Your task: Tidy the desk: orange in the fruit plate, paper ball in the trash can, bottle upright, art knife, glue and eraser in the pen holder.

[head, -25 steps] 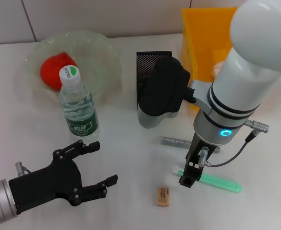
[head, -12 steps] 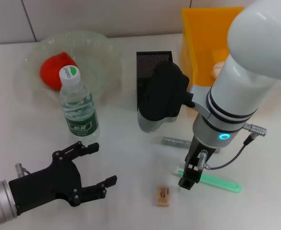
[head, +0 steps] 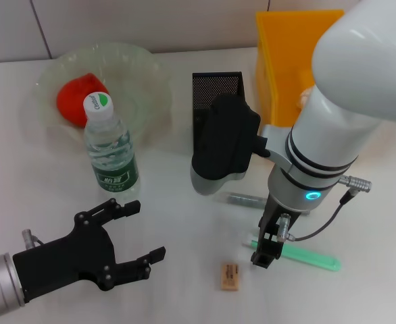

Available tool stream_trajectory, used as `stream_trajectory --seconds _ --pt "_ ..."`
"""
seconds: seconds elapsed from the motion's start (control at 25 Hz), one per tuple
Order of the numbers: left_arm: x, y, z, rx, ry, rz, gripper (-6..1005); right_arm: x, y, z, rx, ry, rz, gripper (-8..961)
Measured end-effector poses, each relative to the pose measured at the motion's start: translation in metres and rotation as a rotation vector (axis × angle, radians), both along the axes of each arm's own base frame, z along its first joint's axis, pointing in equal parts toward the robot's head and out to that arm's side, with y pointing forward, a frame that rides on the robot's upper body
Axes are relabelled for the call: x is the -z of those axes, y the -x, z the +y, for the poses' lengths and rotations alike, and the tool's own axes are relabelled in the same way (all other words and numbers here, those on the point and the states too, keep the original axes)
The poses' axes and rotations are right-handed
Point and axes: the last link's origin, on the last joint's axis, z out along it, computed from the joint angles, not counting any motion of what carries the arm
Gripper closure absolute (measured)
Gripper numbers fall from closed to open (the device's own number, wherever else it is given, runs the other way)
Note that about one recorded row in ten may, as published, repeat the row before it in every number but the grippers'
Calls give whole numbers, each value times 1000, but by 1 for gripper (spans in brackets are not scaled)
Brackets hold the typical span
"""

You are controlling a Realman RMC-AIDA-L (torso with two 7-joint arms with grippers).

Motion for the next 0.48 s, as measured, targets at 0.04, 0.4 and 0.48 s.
stream_trajectory --seconds 0.04,0.4,0.48 --pt "0 0 0 1 0 0 133 0 0 0 -2 1 0 350" --pt "0 -1 1 5 2 -2 133 0 -2 0 -11 10 -1 350" --pt "0 -1 1 4 2 -2 133 0 -2 0 -10 9 0 364"
